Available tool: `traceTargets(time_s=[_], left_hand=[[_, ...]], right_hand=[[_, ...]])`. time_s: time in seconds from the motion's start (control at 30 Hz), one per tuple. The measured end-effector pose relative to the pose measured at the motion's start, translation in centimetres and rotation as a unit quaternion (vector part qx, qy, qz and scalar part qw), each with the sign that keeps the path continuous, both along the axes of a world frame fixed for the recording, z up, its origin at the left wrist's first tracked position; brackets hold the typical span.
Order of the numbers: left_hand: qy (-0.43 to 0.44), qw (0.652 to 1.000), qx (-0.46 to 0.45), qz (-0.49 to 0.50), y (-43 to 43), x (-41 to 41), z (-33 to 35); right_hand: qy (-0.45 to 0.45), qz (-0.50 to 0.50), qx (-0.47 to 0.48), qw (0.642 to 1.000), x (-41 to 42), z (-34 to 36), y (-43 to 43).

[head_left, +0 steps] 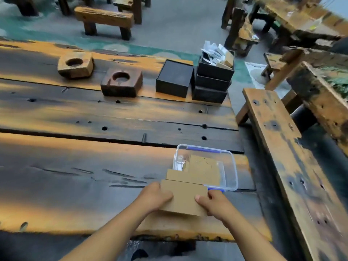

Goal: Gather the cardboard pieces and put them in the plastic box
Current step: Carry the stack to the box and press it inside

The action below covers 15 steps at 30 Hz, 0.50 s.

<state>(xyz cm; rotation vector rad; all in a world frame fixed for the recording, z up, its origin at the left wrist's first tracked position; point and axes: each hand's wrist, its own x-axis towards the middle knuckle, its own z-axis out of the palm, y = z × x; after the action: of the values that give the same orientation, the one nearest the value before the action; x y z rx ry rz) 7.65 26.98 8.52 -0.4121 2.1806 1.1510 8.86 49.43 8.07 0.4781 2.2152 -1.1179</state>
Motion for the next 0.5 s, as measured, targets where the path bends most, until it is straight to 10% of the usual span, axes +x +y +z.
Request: traceTargets(time_s=[0.5], left_hand=[[0.034,0.998,-0.058,-0.017,10.0,-8.8,0.8]], right_hand=[[0.024,-0.023,-0.023,0.999,-8.3,0.7,9.3]])
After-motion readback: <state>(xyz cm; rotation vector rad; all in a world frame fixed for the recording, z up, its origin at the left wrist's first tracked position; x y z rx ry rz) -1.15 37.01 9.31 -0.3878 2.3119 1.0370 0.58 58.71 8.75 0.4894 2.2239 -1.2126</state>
